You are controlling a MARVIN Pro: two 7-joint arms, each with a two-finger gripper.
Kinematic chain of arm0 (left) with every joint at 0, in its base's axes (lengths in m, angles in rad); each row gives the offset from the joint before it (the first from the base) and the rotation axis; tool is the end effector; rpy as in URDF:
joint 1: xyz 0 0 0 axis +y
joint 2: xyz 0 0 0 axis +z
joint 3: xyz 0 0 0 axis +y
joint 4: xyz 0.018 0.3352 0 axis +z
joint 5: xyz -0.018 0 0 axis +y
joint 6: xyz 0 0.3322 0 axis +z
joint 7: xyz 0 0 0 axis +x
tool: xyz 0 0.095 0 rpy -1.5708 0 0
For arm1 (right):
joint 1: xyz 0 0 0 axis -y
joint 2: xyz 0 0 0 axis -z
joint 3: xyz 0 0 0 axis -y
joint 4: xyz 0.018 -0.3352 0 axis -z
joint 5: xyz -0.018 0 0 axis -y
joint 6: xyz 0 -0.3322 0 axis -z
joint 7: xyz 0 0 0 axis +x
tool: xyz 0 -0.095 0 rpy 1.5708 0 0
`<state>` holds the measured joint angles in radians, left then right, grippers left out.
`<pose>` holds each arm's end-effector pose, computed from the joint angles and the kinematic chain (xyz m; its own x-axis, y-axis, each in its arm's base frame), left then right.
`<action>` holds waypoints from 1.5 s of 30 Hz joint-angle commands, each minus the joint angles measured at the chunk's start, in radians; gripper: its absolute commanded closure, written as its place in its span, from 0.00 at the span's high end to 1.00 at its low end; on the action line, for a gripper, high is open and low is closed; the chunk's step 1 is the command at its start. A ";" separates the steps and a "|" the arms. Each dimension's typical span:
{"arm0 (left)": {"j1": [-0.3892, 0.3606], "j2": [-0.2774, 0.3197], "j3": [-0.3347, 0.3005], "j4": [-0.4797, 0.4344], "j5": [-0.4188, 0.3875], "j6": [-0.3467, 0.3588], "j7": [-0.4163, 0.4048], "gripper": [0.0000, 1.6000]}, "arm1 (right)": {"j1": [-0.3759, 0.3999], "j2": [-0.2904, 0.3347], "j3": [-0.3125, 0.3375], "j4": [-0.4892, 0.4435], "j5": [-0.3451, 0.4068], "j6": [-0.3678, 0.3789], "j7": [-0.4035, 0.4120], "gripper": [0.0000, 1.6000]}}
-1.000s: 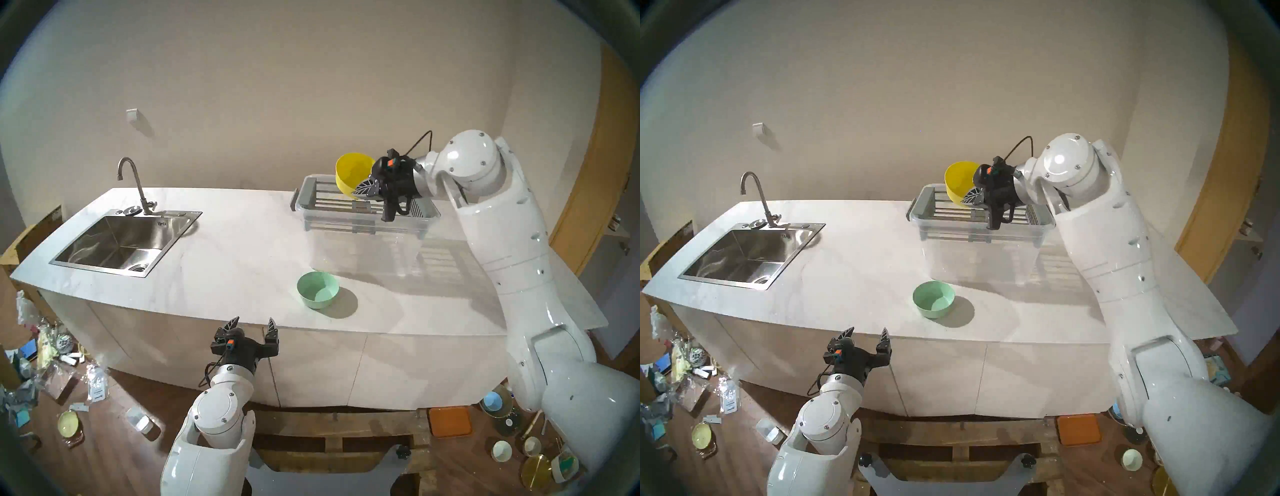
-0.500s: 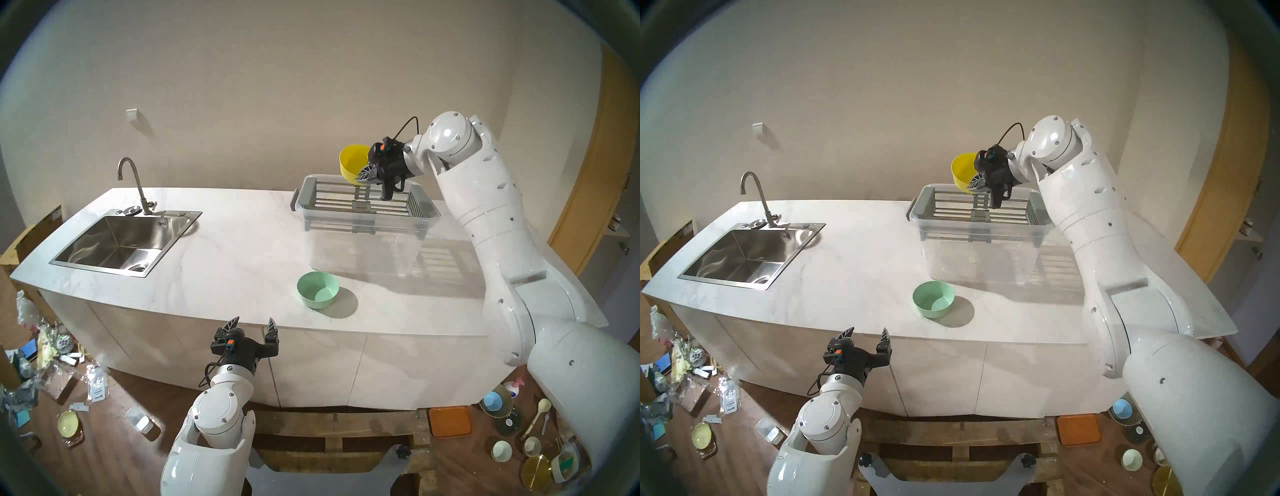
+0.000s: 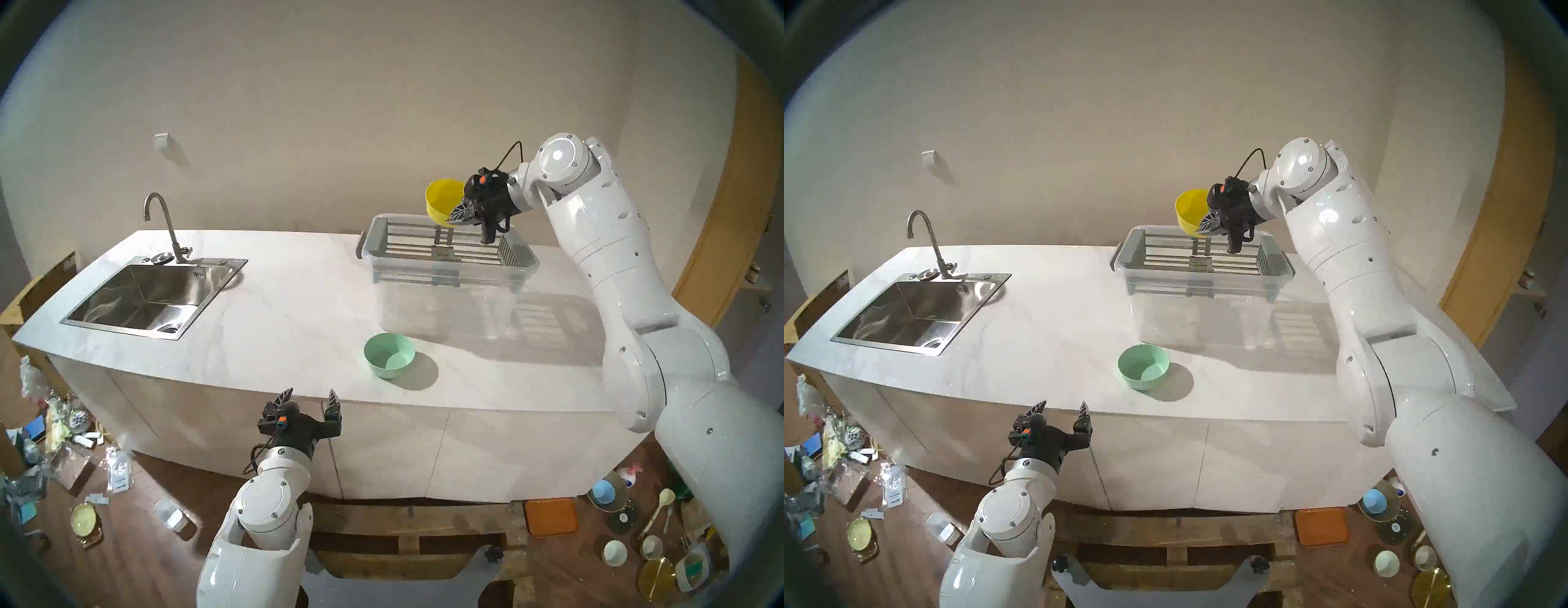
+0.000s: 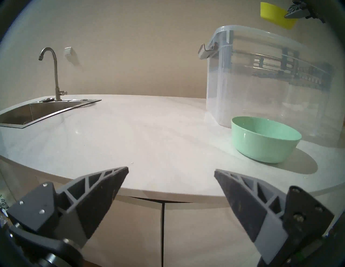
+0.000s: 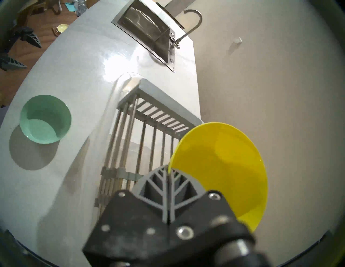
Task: Place the plate or bowl neatly into the plate slot of the drying rack
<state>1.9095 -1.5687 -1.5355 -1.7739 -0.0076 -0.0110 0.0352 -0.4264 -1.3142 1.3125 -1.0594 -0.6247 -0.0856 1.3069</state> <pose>0.3264 -0.0116 -0.3967 0.1247 0.0130 0.9921 0.0020 -0.9999 0.0129 0.6470 -0.0013 -0.0019 -0.4416 0.8137 0.3780 0.6610 0.0102 0.7504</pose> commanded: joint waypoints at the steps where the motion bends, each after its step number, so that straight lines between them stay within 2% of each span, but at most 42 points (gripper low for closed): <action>1: -0.004 0.001 0.002 -0.028 -0.002 -0.006 -0.005 1.00 | -0.007 0.004 0.021 -0.072 0.030 0.011 0.033 0.00; 15: -0.005 0.001 0.002 -0.028 -0.002 -0.006 -0.005 1.00 | 0.025 -0.012 0.009 0.066 -0.009 -0.045 -0.035 0.00; 28: -0.004 0.001 0.002 -0.028 -0.002 -0.006 -0.005 1.00 | 0.039 -0.024 0.008 0.143 -0.018 -0.083 -0.060 0.00; 43: -0.005 0.001 0.003 -0.027 -0.002 -0.006 -0.004 1.00 | 0.076 -0.037 0.000 0.249 -0.054 -0.131 -0.130 0.00; 44: -0.005 0.001 0.003 -0.027 -0.002 -0.006 -0.004 1.00 | 0.079 -0.038 -0.001 0.253 -0.058 -0.134 -0.134 0.16; 45: -0.005 0.001 0.003 -0.027 -0.002 -0.006 -0.004 1.00 | 0.082 -0.037 0.001 0.252 -0.057 -0.133 -0.136 0.64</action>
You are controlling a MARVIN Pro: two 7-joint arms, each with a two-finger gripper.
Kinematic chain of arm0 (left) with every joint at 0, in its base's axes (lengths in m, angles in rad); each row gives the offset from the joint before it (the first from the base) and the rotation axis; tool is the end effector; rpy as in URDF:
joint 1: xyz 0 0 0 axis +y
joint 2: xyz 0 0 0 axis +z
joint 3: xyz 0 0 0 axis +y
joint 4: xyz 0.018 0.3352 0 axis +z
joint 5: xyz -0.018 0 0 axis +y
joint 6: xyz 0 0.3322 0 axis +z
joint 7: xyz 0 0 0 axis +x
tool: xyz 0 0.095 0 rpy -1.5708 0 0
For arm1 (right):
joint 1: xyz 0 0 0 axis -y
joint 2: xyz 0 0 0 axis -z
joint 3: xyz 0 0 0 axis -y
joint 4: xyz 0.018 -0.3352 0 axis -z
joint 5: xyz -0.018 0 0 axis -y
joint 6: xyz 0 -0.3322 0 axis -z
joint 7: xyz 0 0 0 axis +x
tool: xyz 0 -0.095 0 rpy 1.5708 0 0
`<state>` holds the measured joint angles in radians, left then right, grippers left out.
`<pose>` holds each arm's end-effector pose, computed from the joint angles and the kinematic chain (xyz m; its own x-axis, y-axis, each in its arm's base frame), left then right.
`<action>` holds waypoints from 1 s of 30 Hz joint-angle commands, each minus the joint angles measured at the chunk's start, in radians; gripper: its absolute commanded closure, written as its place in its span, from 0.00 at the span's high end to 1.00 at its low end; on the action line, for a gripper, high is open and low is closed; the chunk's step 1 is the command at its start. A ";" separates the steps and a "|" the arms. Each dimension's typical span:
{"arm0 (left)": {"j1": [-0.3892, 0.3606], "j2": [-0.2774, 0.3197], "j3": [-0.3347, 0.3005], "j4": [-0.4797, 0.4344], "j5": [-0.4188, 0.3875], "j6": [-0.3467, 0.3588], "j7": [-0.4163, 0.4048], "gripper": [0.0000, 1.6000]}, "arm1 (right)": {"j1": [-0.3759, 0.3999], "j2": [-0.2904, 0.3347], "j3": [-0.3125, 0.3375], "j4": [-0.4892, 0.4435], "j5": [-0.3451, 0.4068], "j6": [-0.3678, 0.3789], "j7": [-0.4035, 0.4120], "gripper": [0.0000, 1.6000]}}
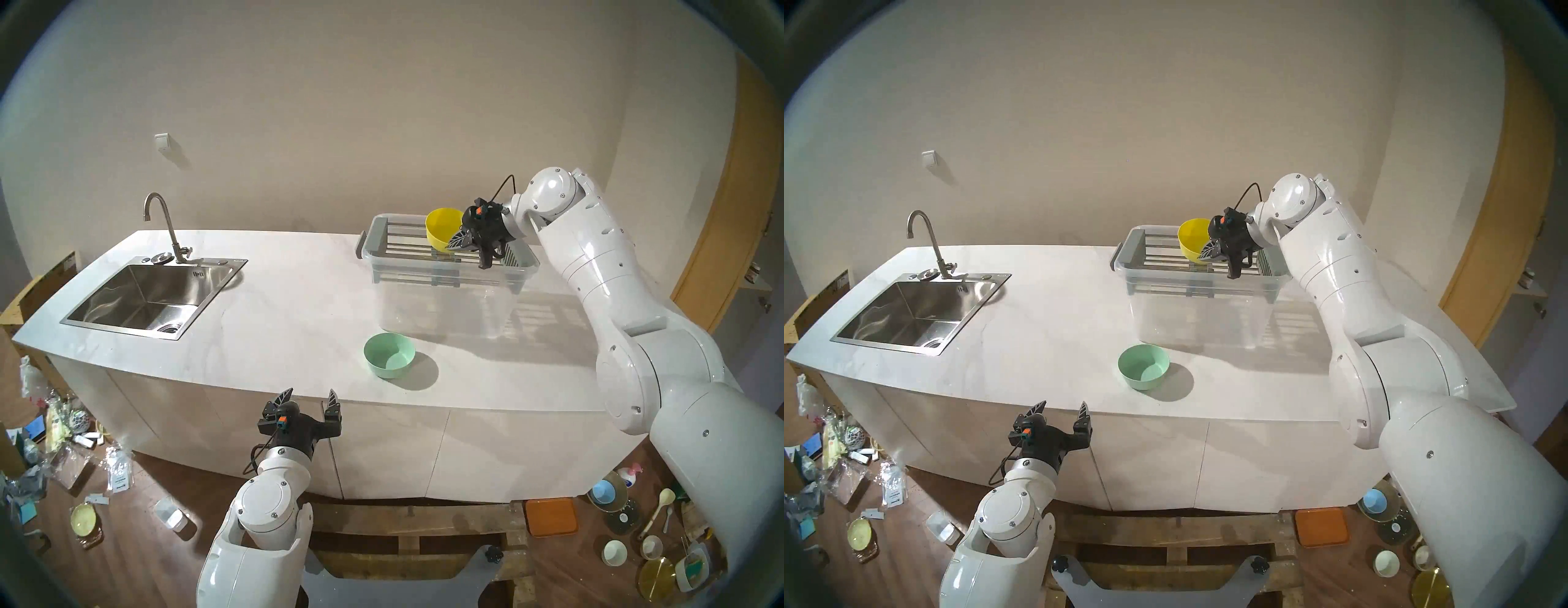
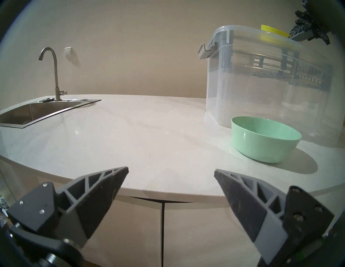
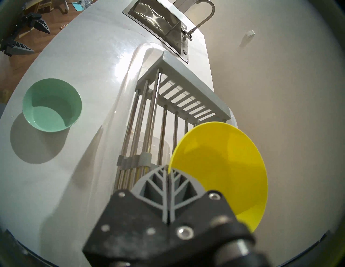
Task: Place the plate or bowl neatly into the plate slot of the drying rack
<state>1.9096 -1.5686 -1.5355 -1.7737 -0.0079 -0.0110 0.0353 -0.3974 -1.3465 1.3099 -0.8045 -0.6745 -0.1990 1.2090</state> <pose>0.3263 -0.0116 -0.3968 0.1250 0.0132 0.9921 0.0021 -0.9999 0.0131 0.6802 -0.0138 -0.0612 -0.3931 0.8275 0.4008 0.7091 -0.0046 0.7051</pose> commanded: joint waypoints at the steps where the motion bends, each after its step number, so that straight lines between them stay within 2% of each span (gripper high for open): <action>1: -0.005 0.000 0.003 -0.027 -0.002 -0.006 -0.004 1.00 | 0.055 -0.005 0.007 -0.005 -0.007 -0.020 -0.040 1.00; 9: -0.006 0.000 0.003 -0.026 -0.001 -0.007 -0.004 1.00 | 0.073 0.002 0.049 -0.051 0.013 0.004 -0.048 1.00; 14: -0.007 0.000 0.003 -0.024 -0.001 -0.007 -0.003 1.00 | 0.076 0.006 0.098 -0.093 0.034 0.027 -0.054 1.00; 19: -0.007 0.000 0.003 -0.025 -0.001 -0.007 -0.003 1.00 | 0.031 0.021 0.226 -0.224 0.040 0.105 -0.079 1.00; 20: -0.007 0.000 0.003 -0.025 -0.001 -0.007 -0.003 1.00 | 0.031 0.021 0.226 -0.224 0.040 0.105 -0.079 1.00; 26: -0.007 0.000 0.003 -0.024 -0.001 -0.007 -0.003 1.00 | -0.064 0.067 0.369 -0.394 0.029 0.235 -0.149 1.00; 29: -0.007 0.000 0.003 -0.023 -0.001 -0.007 -0.003 1.00 | -0.143 0.073 0.448 -0.490 0.032 0.336 -0.201 1.00; 30: -0.007 0.000 0.003 -0.023 -0.001 -0.007 -0.003 1.00 | -0.143 0.073 0.448 -0.490 0.032 0.336 -0.201 1.00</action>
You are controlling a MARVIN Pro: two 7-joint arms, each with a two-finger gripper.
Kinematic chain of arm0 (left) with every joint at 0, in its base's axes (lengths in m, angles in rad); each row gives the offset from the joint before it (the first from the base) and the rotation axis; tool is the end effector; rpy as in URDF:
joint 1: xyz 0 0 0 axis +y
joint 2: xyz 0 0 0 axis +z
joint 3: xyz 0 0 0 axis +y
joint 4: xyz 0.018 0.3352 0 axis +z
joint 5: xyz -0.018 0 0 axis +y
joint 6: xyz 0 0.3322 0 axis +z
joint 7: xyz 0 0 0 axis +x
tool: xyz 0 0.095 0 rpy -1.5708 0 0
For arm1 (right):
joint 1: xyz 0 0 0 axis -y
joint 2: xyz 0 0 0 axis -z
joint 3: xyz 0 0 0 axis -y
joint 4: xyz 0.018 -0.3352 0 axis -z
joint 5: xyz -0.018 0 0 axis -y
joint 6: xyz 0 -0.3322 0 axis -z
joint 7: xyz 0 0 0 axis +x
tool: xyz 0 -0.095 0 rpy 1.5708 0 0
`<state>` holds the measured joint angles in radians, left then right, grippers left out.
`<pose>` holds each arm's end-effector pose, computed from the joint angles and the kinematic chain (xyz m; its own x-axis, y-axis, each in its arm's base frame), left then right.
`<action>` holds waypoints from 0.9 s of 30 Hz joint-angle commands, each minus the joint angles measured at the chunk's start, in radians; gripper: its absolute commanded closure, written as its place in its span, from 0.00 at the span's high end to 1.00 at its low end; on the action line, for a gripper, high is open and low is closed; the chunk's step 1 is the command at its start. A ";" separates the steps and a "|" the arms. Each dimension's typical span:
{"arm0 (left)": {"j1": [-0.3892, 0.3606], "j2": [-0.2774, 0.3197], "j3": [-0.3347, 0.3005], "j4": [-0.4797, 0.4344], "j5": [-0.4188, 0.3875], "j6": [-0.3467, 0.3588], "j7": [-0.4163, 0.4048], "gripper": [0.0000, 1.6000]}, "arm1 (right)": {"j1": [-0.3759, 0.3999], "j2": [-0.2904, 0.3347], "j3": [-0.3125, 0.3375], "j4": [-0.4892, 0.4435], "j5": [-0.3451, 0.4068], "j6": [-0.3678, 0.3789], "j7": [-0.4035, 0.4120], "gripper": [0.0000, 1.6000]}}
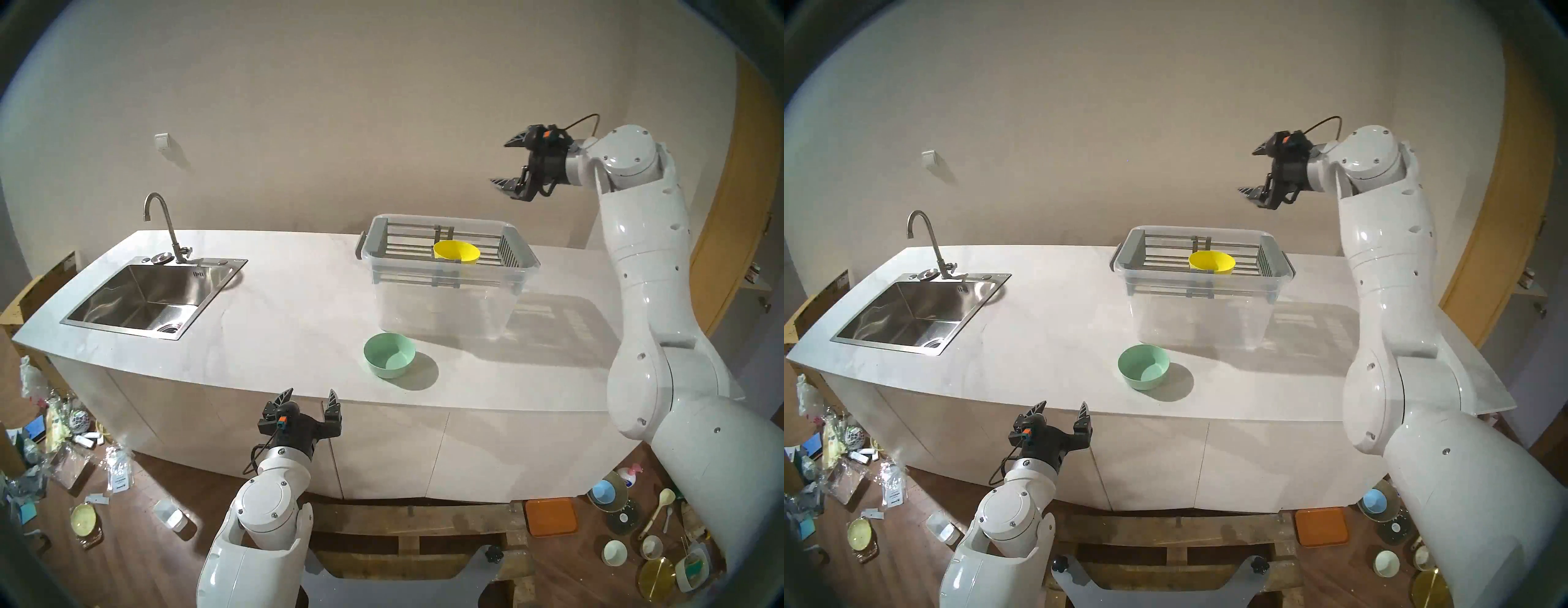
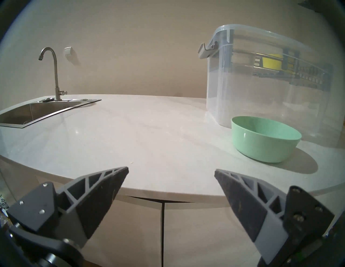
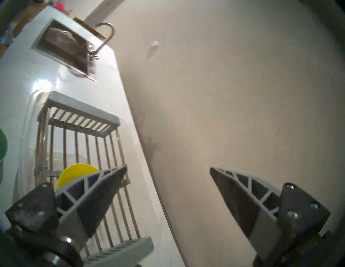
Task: Place the plate or bowl neatly into the plate slot of the drying rack
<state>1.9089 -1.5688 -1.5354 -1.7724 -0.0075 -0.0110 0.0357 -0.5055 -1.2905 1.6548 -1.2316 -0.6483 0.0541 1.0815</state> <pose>0.3265 -0.0116 -0.3971 0.1256 0.0130 0.9920 0.0024 -0.9999 0.0128 0.6233 -0.1114 0.0597 -0.3001 0.7546 0.5836 0.3600 -0.4770 0.8018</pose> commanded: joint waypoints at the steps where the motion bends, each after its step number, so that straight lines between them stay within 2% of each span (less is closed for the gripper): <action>1: -0.006 0.000 0.003 -0.025 -0.001 -0.007 -0.003 1.00 | -0.073 0.012 0.131 -0.112 0.009 0.129 -0.096 1.00; 4: -0.007 0.000 0.003 -0.024 -0.001 -0.007 -0.003 1.00 | -0.167 0.009 0.207 -0.207 0.018 0.222 -0.148 1.00; 8: -0.007 0.000 0.003 -0.025 -0.001 -0.007 -0.003 1.00 | -0.248 -0.009 0.269 -0.305 0.029 0.318 -0.194 1.00; 12: -0.006 0.000 0.003 -0.027 -0.002 -0.007 -0.004 1.00 | -0.320 -0.050 0.313 -0.408 0.036 0.381 -0.243 1.00; 16: -0.005 0.001 0.003 -0.027 -0.002 -0.007 -0.004 1.00 | -0.372 -0.106 0.349 -0.473 0.043 0.400 -0.266 1.00; 22: -0.004 0.001 0.003 -0.030 -0.003 -0.006 -0.005 1.00 | -0.440 -0.196 0.386 -0.526 0.021 0.383 -0.272 1.00; 27: -0.004 0.001 0.003 -0.030 -0.003 -0.006 -0.005 1.00 | -0.466 -0.211 0.395 -0.516 0.013 0.365 -0.285 1.00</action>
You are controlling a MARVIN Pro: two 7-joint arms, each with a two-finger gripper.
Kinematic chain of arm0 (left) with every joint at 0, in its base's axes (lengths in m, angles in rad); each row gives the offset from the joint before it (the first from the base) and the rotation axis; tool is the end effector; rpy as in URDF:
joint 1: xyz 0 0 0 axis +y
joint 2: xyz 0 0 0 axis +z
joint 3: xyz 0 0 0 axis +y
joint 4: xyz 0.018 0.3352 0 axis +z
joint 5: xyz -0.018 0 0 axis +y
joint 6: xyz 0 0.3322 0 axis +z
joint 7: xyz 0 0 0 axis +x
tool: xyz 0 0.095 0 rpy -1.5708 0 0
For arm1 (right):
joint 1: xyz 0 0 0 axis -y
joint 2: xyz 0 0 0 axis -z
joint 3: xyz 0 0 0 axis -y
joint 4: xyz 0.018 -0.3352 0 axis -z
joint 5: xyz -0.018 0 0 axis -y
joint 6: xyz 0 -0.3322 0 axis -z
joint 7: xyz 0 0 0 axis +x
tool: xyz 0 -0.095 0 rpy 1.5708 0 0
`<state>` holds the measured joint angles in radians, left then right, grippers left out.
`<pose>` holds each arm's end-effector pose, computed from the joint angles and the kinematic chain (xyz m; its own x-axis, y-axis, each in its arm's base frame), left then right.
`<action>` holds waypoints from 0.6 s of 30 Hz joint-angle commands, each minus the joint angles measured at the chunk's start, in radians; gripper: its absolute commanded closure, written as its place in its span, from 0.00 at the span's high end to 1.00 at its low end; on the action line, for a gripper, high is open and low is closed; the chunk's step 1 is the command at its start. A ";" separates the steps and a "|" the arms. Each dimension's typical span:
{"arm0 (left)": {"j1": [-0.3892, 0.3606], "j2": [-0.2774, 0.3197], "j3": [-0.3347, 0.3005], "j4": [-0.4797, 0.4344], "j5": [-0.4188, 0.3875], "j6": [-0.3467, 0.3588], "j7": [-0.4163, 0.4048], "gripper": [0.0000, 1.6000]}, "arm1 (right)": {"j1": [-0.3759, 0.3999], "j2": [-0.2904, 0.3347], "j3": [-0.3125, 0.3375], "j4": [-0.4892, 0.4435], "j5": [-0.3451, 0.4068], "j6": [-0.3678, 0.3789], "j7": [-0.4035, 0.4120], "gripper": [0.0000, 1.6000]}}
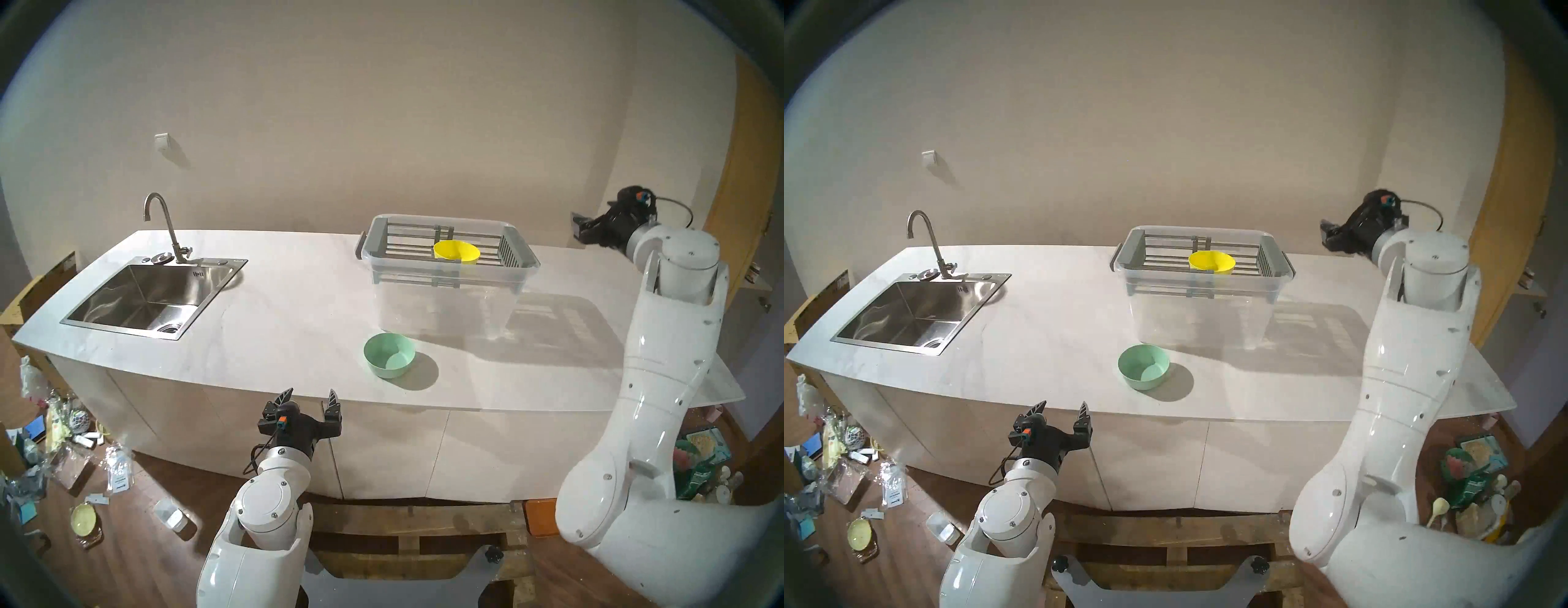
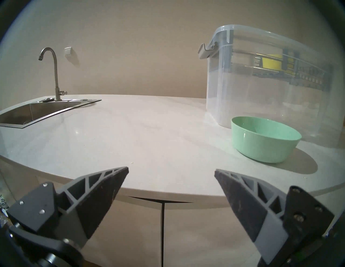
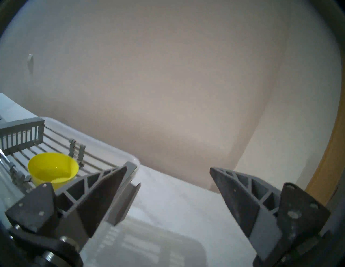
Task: Place the plate or bowl neatly into the plate slot of the drying rack
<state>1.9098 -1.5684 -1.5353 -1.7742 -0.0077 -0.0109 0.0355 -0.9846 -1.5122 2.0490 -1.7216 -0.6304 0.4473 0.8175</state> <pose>0.3263 -0.0116 -0.3967 0.1248 0.0129 0.9921 0.0020 -0.9999 0.0128 0.5154 -0.1774 -0.0747 0.0161 0.3708 0.9286 0.0151 -0.9287 0.3706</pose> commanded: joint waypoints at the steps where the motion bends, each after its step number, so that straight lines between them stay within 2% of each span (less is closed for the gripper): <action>1: -0.005 0.001 0.002 -0.027 -0.002 -0.006 -0.005 1.00 | 0.013 0.012 0.002 -0.023 -0.005 -0.026 -0.025 1.00; 13: -0.005 0.001 0.002 -0.028 -0.003 -0.006 -0.005 1.00 | -0.001 0.020 0.026 0.024 -0.010 -0.041 -0.061 1.00; 18: -0.005 0.001 0.002 -0.028 -0.003 -0.006 -0.005 1.00 | -0.004 -0.002 0.051 0.034 0.003 -0.019 -0.072 1.00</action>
<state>1.9098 -1.5684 -1.5353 -1.7740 -0.0077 -0.0109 0.0356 -1.0088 -1.5010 2.0805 -1.6798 -0.6440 0.4249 0.7643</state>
